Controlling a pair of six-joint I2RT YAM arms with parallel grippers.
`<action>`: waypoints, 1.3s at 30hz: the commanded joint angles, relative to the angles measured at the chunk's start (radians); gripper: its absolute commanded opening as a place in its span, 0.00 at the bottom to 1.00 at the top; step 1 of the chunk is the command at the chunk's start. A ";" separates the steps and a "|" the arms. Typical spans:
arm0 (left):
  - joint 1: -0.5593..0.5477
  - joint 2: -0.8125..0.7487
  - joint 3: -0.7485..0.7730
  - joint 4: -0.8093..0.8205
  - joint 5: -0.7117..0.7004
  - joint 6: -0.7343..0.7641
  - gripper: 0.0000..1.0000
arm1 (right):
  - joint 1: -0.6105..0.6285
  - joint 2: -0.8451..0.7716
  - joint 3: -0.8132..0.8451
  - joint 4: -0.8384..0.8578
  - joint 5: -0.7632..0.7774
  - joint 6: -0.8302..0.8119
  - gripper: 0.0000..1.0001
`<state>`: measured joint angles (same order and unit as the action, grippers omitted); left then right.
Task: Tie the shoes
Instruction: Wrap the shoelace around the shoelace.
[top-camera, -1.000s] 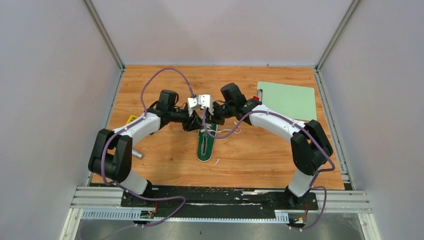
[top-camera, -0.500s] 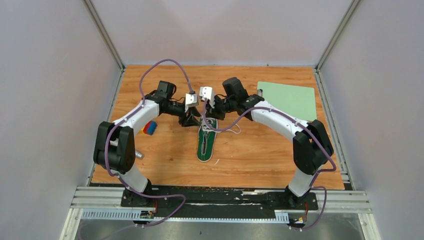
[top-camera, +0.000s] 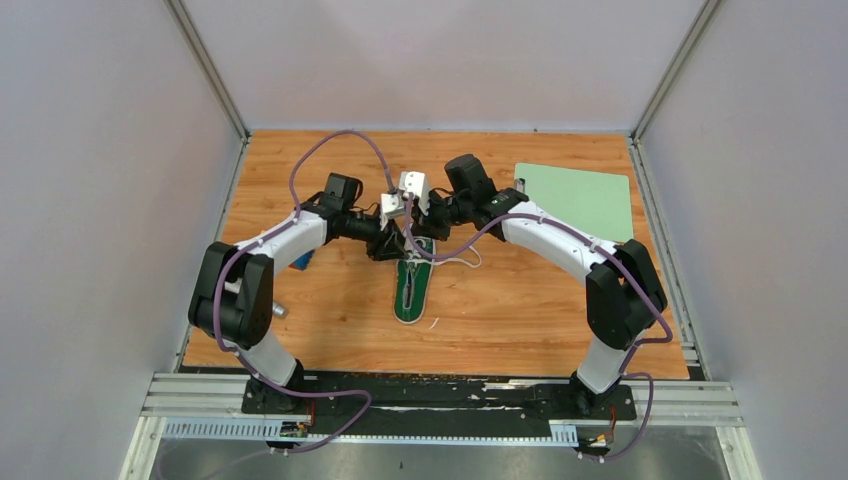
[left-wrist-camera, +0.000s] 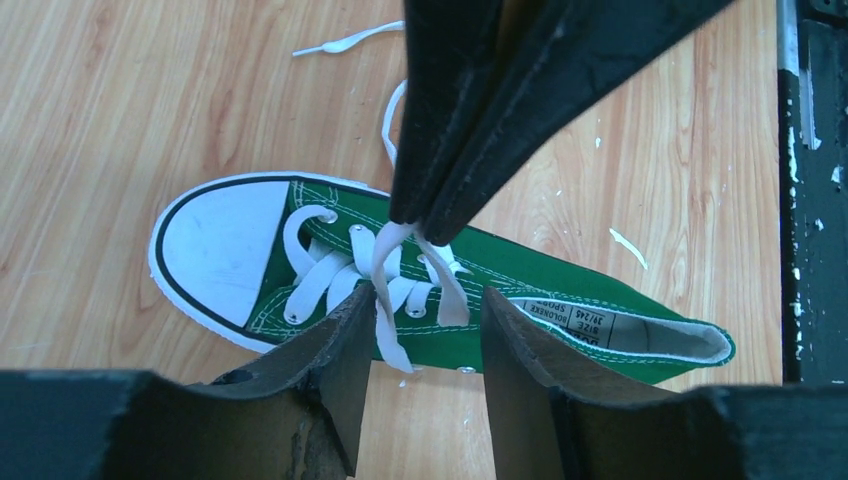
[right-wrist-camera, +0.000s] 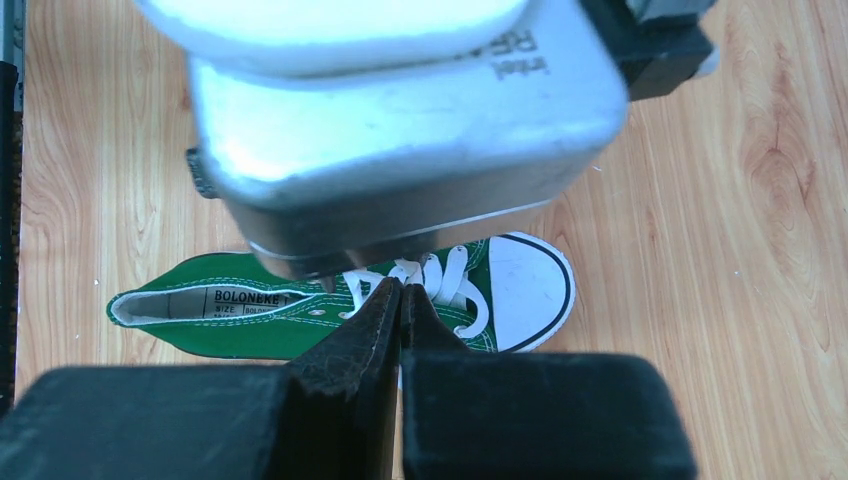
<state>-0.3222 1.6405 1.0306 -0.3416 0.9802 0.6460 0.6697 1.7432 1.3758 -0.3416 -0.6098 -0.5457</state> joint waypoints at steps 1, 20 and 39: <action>-0.009 0.010 0.061 0.009 -0.003 -0.030 0.47 | -0.003 -0.007 0.046 0.008 -0.011 0.020 0.00; -0.009 0.219 0.359 -0.646 0.104 0.455 0.36 | -0.009 -0.002 0.055 0.007 -0.026 0.023 0.00; -0.008 0.197 0.304 -0.474 0.076 0.229 0.28 | -0.009 0.003 0.054 0.005 -0.023 0.028 0.00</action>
<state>-0.3267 1.8606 1.3411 -0.8570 1.0348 0.9348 0.6643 1.7473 1.3941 -0.3477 -0.6147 -0.5316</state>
